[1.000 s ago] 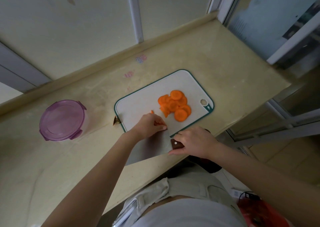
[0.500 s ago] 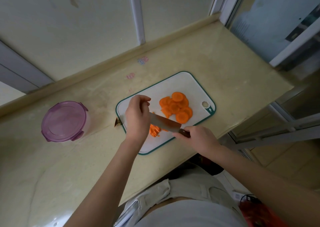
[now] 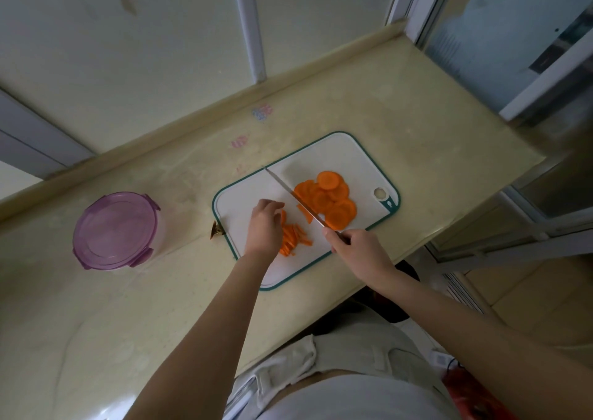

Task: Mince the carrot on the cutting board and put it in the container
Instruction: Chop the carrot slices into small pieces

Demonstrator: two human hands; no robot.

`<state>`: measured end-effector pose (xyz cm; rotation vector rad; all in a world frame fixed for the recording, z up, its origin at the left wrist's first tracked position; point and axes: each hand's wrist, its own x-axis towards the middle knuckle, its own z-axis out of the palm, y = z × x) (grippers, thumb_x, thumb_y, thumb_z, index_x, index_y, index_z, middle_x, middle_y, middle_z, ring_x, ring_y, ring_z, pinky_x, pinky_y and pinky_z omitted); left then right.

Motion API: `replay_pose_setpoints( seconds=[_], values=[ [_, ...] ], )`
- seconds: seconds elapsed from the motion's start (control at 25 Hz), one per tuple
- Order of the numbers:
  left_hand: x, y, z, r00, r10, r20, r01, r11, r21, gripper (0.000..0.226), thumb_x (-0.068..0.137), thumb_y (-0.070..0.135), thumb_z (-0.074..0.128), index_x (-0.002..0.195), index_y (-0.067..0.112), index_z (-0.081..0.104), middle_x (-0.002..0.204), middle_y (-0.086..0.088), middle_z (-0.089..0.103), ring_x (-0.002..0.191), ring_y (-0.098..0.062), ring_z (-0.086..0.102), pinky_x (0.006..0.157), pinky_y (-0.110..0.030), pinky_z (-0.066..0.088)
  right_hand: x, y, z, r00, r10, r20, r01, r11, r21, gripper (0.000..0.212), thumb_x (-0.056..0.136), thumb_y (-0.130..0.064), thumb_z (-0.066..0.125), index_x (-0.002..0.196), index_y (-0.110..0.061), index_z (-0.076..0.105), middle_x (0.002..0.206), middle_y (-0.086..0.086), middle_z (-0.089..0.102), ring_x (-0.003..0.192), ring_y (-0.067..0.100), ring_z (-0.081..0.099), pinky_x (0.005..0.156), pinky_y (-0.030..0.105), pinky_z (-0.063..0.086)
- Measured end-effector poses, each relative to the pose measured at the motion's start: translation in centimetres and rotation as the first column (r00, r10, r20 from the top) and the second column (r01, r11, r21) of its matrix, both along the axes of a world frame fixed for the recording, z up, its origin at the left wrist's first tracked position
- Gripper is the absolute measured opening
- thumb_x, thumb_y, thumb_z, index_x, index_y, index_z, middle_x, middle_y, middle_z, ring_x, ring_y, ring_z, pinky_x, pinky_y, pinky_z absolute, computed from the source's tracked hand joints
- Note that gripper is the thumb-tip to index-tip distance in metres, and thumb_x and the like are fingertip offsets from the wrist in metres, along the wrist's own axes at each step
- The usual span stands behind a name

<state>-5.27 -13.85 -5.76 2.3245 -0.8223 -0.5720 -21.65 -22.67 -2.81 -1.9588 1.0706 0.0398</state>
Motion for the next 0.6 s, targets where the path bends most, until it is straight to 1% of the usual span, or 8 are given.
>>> replay_pose_setpoints(
  seconds=[0.08, 0.16, 0.24, 0.36, 0.44, 0.48, 0.56, 0.6],
  values=[
    [-0.1, -0.5, -0.6, 0.985, -0.151, 0.087, 0.140, 0.982, 0.127, 0.033, 0.097, 0.009, 0.040, 0.128, 0.005, 0.053, 0.128, -0.009, 0.047, 0.115, -0.024, 0.043, 0.098, -0.027, 0.036, 0.3, 0.1, 0.1, 1.000, -0.009, 0.012, 0.009, 1.000, 0.013, 0.059, 0.091, -0.057, 0.045, 0.077, -0.004, 0.066, 0.073, 0.014, 0.067, 0.067, 0.026, 0.064, 0.064, 0.038, 0.053],
    [-0.4, -0.6, -0.9, 0.964, -0.204, 0.170, 0.169, 0.966, 0.196, 0.033, 0.097, 0.010, 0.043, 0.128, 0.007, 0.052, 0.126, -0.009, 0.047, 0.111, -0.023, 0.042, 0.096, -0.028, 0.037, 0.6, 0.3, 0.2, 0.999, -0.017, 0.033, 0.016, 1.000, 0.026, 0.058, 0.092, -0.056, 0.045, 0.080, -0.002, 0.066, 0.077, 0.015, 0.068, 0.070, 0.027, 0.065, 0.067, 0.038, 0.054],
    [-0.6, -0.4, -1.0, 0.941, -0.256, 0.221, 0.209, 0.954, 0.216, 0.032, 0.093, 0.006, 0.049, 0.124, 0.008, 0.056, 0.119, -0.008, 0.051, 0.104, -0.021, 0.045, 0.091, -0.026, 0.040, 0.7, 0.3, 0.3, 0.999, -0.021, 0.046, 0.019, 0.999, 0.038, 0.059, 0.092, -0.056, 0.046, 0.080, -0.001, 0.065, 0.077, 0.015, 0.067, 0.070, 0.026, 0.064, 0.067, 0.037, 0.053],
    [-0.2, 0.3, -1.0, 0.927, -0.304, 0.219, 0.259, 0.942, 0.213, 0.027, 0.089, 0.000, 0.051, 0.112, 0.010, 0.062, 0.106, -0.007, 0.055, 0.094, -0.020, 0.048, 0.083, -0.028, 0.044, 0.8, 0.4, 0.4, 0.999, -0.007, 0.046, 0.005, 0.999, 0.039, 0.059, 0.091, -0.057, 0.045, 0.080, -0.002, 0.066, 0.076, 0.014, 0.067, 0.070, 0.025, 0.064, 0.069, 0.038, 0.054],
    [0.2, 0.6, -1.0, 0.936, -0.291, 0.198, 0.250, 0.946, 0.208, 0.027, 0.089, -0.002, 0.049, 0.109, 0.010, 0.064, 0.102, -0.007, 0.055, 0.090, -0.020, 0.050, 0.080, -0.028, 0.046, 0.7, 0.3, 0.5, 0.998, -0.008, 0.057, 0.005, 0.999, 0.052, 0.060, 0.091, -0.056, 0.044, 0.081, -0.002, 0.066, 0.076, 0.015, 0.067, 0.070, 0.026, 0.064, 0.068, 0.038, 0.053],
    [0.2, 0.8, -0.9, 0.950, -0.259, 0.176, 0.225, 0.955, 0.191, 0.027, 0.090, -0.002, 0.048, 0.110, 0.009, 0.063, 0.102, -0.007, 0.056, 0.090, -0.020, 0.051, 0.079, -0.027, 0.046, 0.7, 0.4, 0.6, 0.998, -0.010, 0.062, 0.006, 0.998, 0.065, 0.059, 0.091, -0.056, 0.045, 0.080, -0.001, 0.066, 0.076, 0.015, 0.067, 0.068, 0.025, 0.063, 0.066, 0.037, 0.052],
    [0.0, 1.3, -0.5, 0.983, -0.134, 0.122, 0.118, 0.984, 0.136, 0.028, 0.093, 0.000, 0.045, 0.113, 0.007, 0.061, 0.107, -0.010, 0.056, 0.095, -0.022, 0.053, 0.081, -0.024, 0.043, 0.5, 0.5, 0.9, 0.998, -0.016, 0.065, 0.009, 0.995, 0.095, 0.055, 0.093, -0.053, 0.046, 0.075, -0.005, 0.066, 0.065, 0.010, 0.063, 0.056, 0.016, 0.057, 0.057, 0.026, 0.046],
    [-0.3, 1.7, -0.5, 0.991, -0.066, 0.115, 0.053, 0.992, 0.119, 0.028, 0.094, 0.001, 0.043, 0.115, 0.005, 0.061, 0.110, -0.011, 0.056, 0.099, -0.023, 0.052, 0.084, -0.024, 0.040, 0.3, 0.6, 0.9, 0.998, -0.019, 0.059, 0.013, 0.994, 0.105, 0.052, 0.093, -0.051, 0.046, 0.070, -0.008, 0.064, 0.058, 0.004, 0.058, 0.051, 0.010, 0.051, 0.053, 0.021, 0.040]
  ],
)
